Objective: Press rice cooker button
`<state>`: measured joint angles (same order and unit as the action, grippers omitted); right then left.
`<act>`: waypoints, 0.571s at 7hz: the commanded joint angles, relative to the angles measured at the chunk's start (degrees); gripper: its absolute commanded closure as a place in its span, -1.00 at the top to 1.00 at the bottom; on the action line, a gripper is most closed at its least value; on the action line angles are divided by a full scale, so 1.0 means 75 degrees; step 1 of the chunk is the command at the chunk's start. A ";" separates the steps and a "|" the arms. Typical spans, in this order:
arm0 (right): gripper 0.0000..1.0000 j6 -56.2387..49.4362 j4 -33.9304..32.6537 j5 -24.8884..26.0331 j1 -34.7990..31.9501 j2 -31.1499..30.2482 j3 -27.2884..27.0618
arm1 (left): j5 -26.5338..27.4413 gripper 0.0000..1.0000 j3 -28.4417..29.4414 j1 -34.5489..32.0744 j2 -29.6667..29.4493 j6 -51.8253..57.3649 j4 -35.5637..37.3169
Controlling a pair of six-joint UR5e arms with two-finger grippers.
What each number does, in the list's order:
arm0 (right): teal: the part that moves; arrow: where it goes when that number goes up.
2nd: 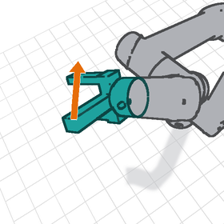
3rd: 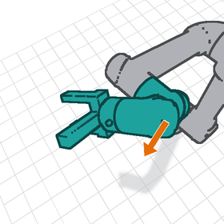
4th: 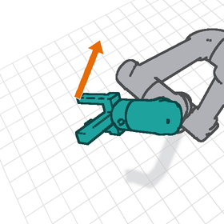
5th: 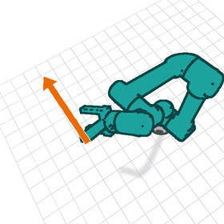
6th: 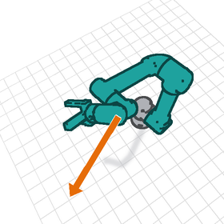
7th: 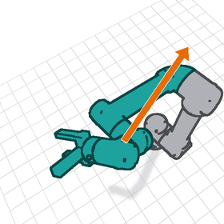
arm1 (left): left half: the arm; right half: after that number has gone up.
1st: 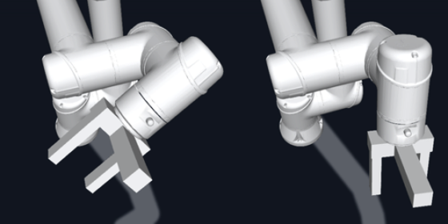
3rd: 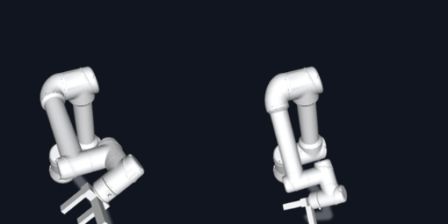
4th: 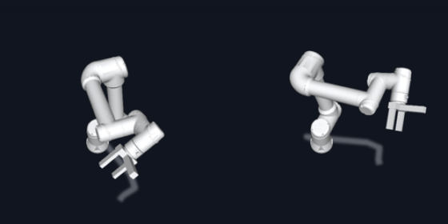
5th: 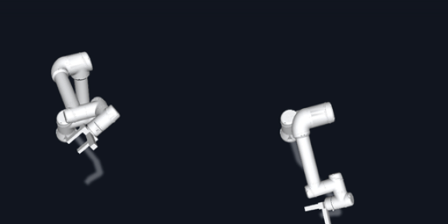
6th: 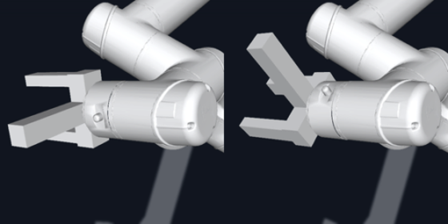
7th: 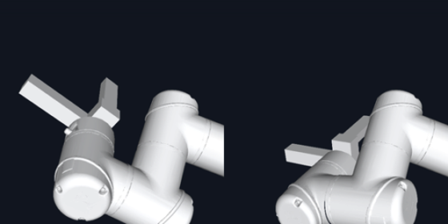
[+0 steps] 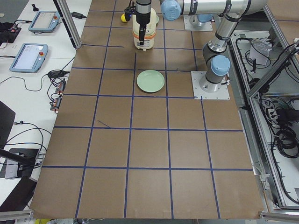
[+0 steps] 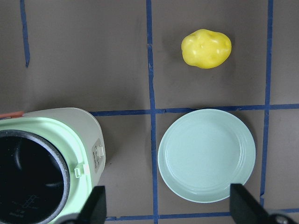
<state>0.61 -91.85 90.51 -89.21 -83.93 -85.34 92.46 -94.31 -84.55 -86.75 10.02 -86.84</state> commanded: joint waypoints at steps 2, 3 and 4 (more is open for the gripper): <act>0.87 0.0012 0.0000 -0.0021 0.0001 -0.0001 0.0000 | 0.0000 1.00 0.0000 0.0000 0.0000 0.0000 0.0000; 0.86 0.0012 0.0000 -0.0021 0.0000 -0.0001 0.0000 | 0.0000 1.00 0.0000 0.0000 0.0000 0.0000 0.0000; 0.40 0.0012 -0.0081 -0.0067 -0.0023 -0.0001 0.0034 | 0.0000 1.00 0.0000 0.0000 0.0000 0.0000 0.0000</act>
<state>0.69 -91.98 90.28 -89.24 -83.94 -85.28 92.46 -94.31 -84.55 -86.75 10.02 -86.84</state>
